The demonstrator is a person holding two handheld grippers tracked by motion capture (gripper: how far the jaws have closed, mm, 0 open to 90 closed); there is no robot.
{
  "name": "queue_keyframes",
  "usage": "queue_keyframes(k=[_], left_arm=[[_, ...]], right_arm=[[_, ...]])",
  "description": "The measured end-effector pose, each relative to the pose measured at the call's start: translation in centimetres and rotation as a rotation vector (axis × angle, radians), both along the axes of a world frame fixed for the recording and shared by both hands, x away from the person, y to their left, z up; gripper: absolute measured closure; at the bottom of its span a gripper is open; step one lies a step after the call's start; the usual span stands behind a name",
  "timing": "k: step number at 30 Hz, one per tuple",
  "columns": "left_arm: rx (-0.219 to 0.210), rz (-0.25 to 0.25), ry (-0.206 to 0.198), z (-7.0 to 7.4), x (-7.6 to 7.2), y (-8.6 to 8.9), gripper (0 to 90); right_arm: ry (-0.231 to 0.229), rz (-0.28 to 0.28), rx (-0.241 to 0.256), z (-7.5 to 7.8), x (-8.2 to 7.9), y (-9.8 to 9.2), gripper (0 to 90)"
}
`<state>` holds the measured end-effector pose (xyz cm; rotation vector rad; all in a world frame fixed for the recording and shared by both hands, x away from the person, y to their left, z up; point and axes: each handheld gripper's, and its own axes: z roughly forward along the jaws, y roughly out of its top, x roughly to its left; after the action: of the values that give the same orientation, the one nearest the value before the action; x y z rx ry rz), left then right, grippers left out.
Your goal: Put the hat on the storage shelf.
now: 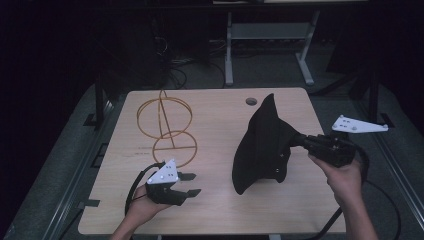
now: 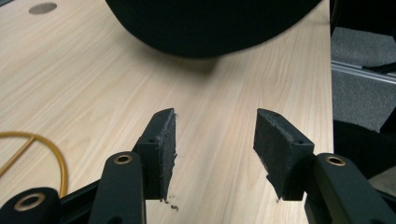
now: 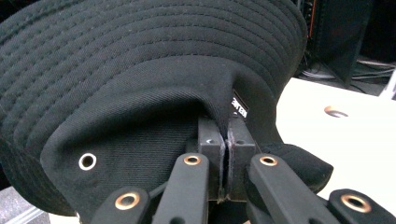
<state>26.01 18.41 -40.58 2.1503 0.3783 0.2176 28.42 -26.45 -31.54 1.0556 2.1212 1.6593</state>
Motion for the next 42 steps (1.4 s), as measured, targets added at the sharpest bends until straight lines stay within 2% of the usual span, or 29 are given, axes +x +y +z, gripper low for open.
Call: queue_keyframes(k=[2, 6, 9, 18, 22, 32, 42], left_arm=[[0.016, -0.001, 0.009, -0.3, 0.1, 0.2, 47.2], [0.030, 0.005, 0.021, -0.8, 0.1, 0.6, 46.3], [0.013, 0.014, 0.020, -1.0, 0.1, 0.9, 46.0], [0.007, 0.020, 0.030, -1.4, 0.3, 1.4, 45.4], [0.014, 0.016, 0.039, -1.8, 0.3, 1.5, 45.1], [0.021, 0.018, 0.042, -2.1, 0.4, 1.7, 44.5], [0.003, 0.020, 0.039, -2.2, 0.5, 1.9, 44.5]], right_arm=[[0.001, 0.005, 0.020, 0.8, 0.4, 0.5, 87.8], [0.001, 0.018, 0.024, 2.0, 1.1, 1.3, 87.8], [-0.009, 0.027, 0.027, 2.8, 1.5, 1.9, 87.8], [-0.034, 0.035, 0.036, 4.6, 2.5, 3.3, 87.8], [-0.044, 0.044, 0.069, 5.6, 3.1, 4.2, 87.8], [-0.068, 0.076, 0.066, 8.4, 4.7, 7.7, 87.8], [-0.063, 0.094, 0.065, 9.1, 6.3, 10.0, 87.8]])
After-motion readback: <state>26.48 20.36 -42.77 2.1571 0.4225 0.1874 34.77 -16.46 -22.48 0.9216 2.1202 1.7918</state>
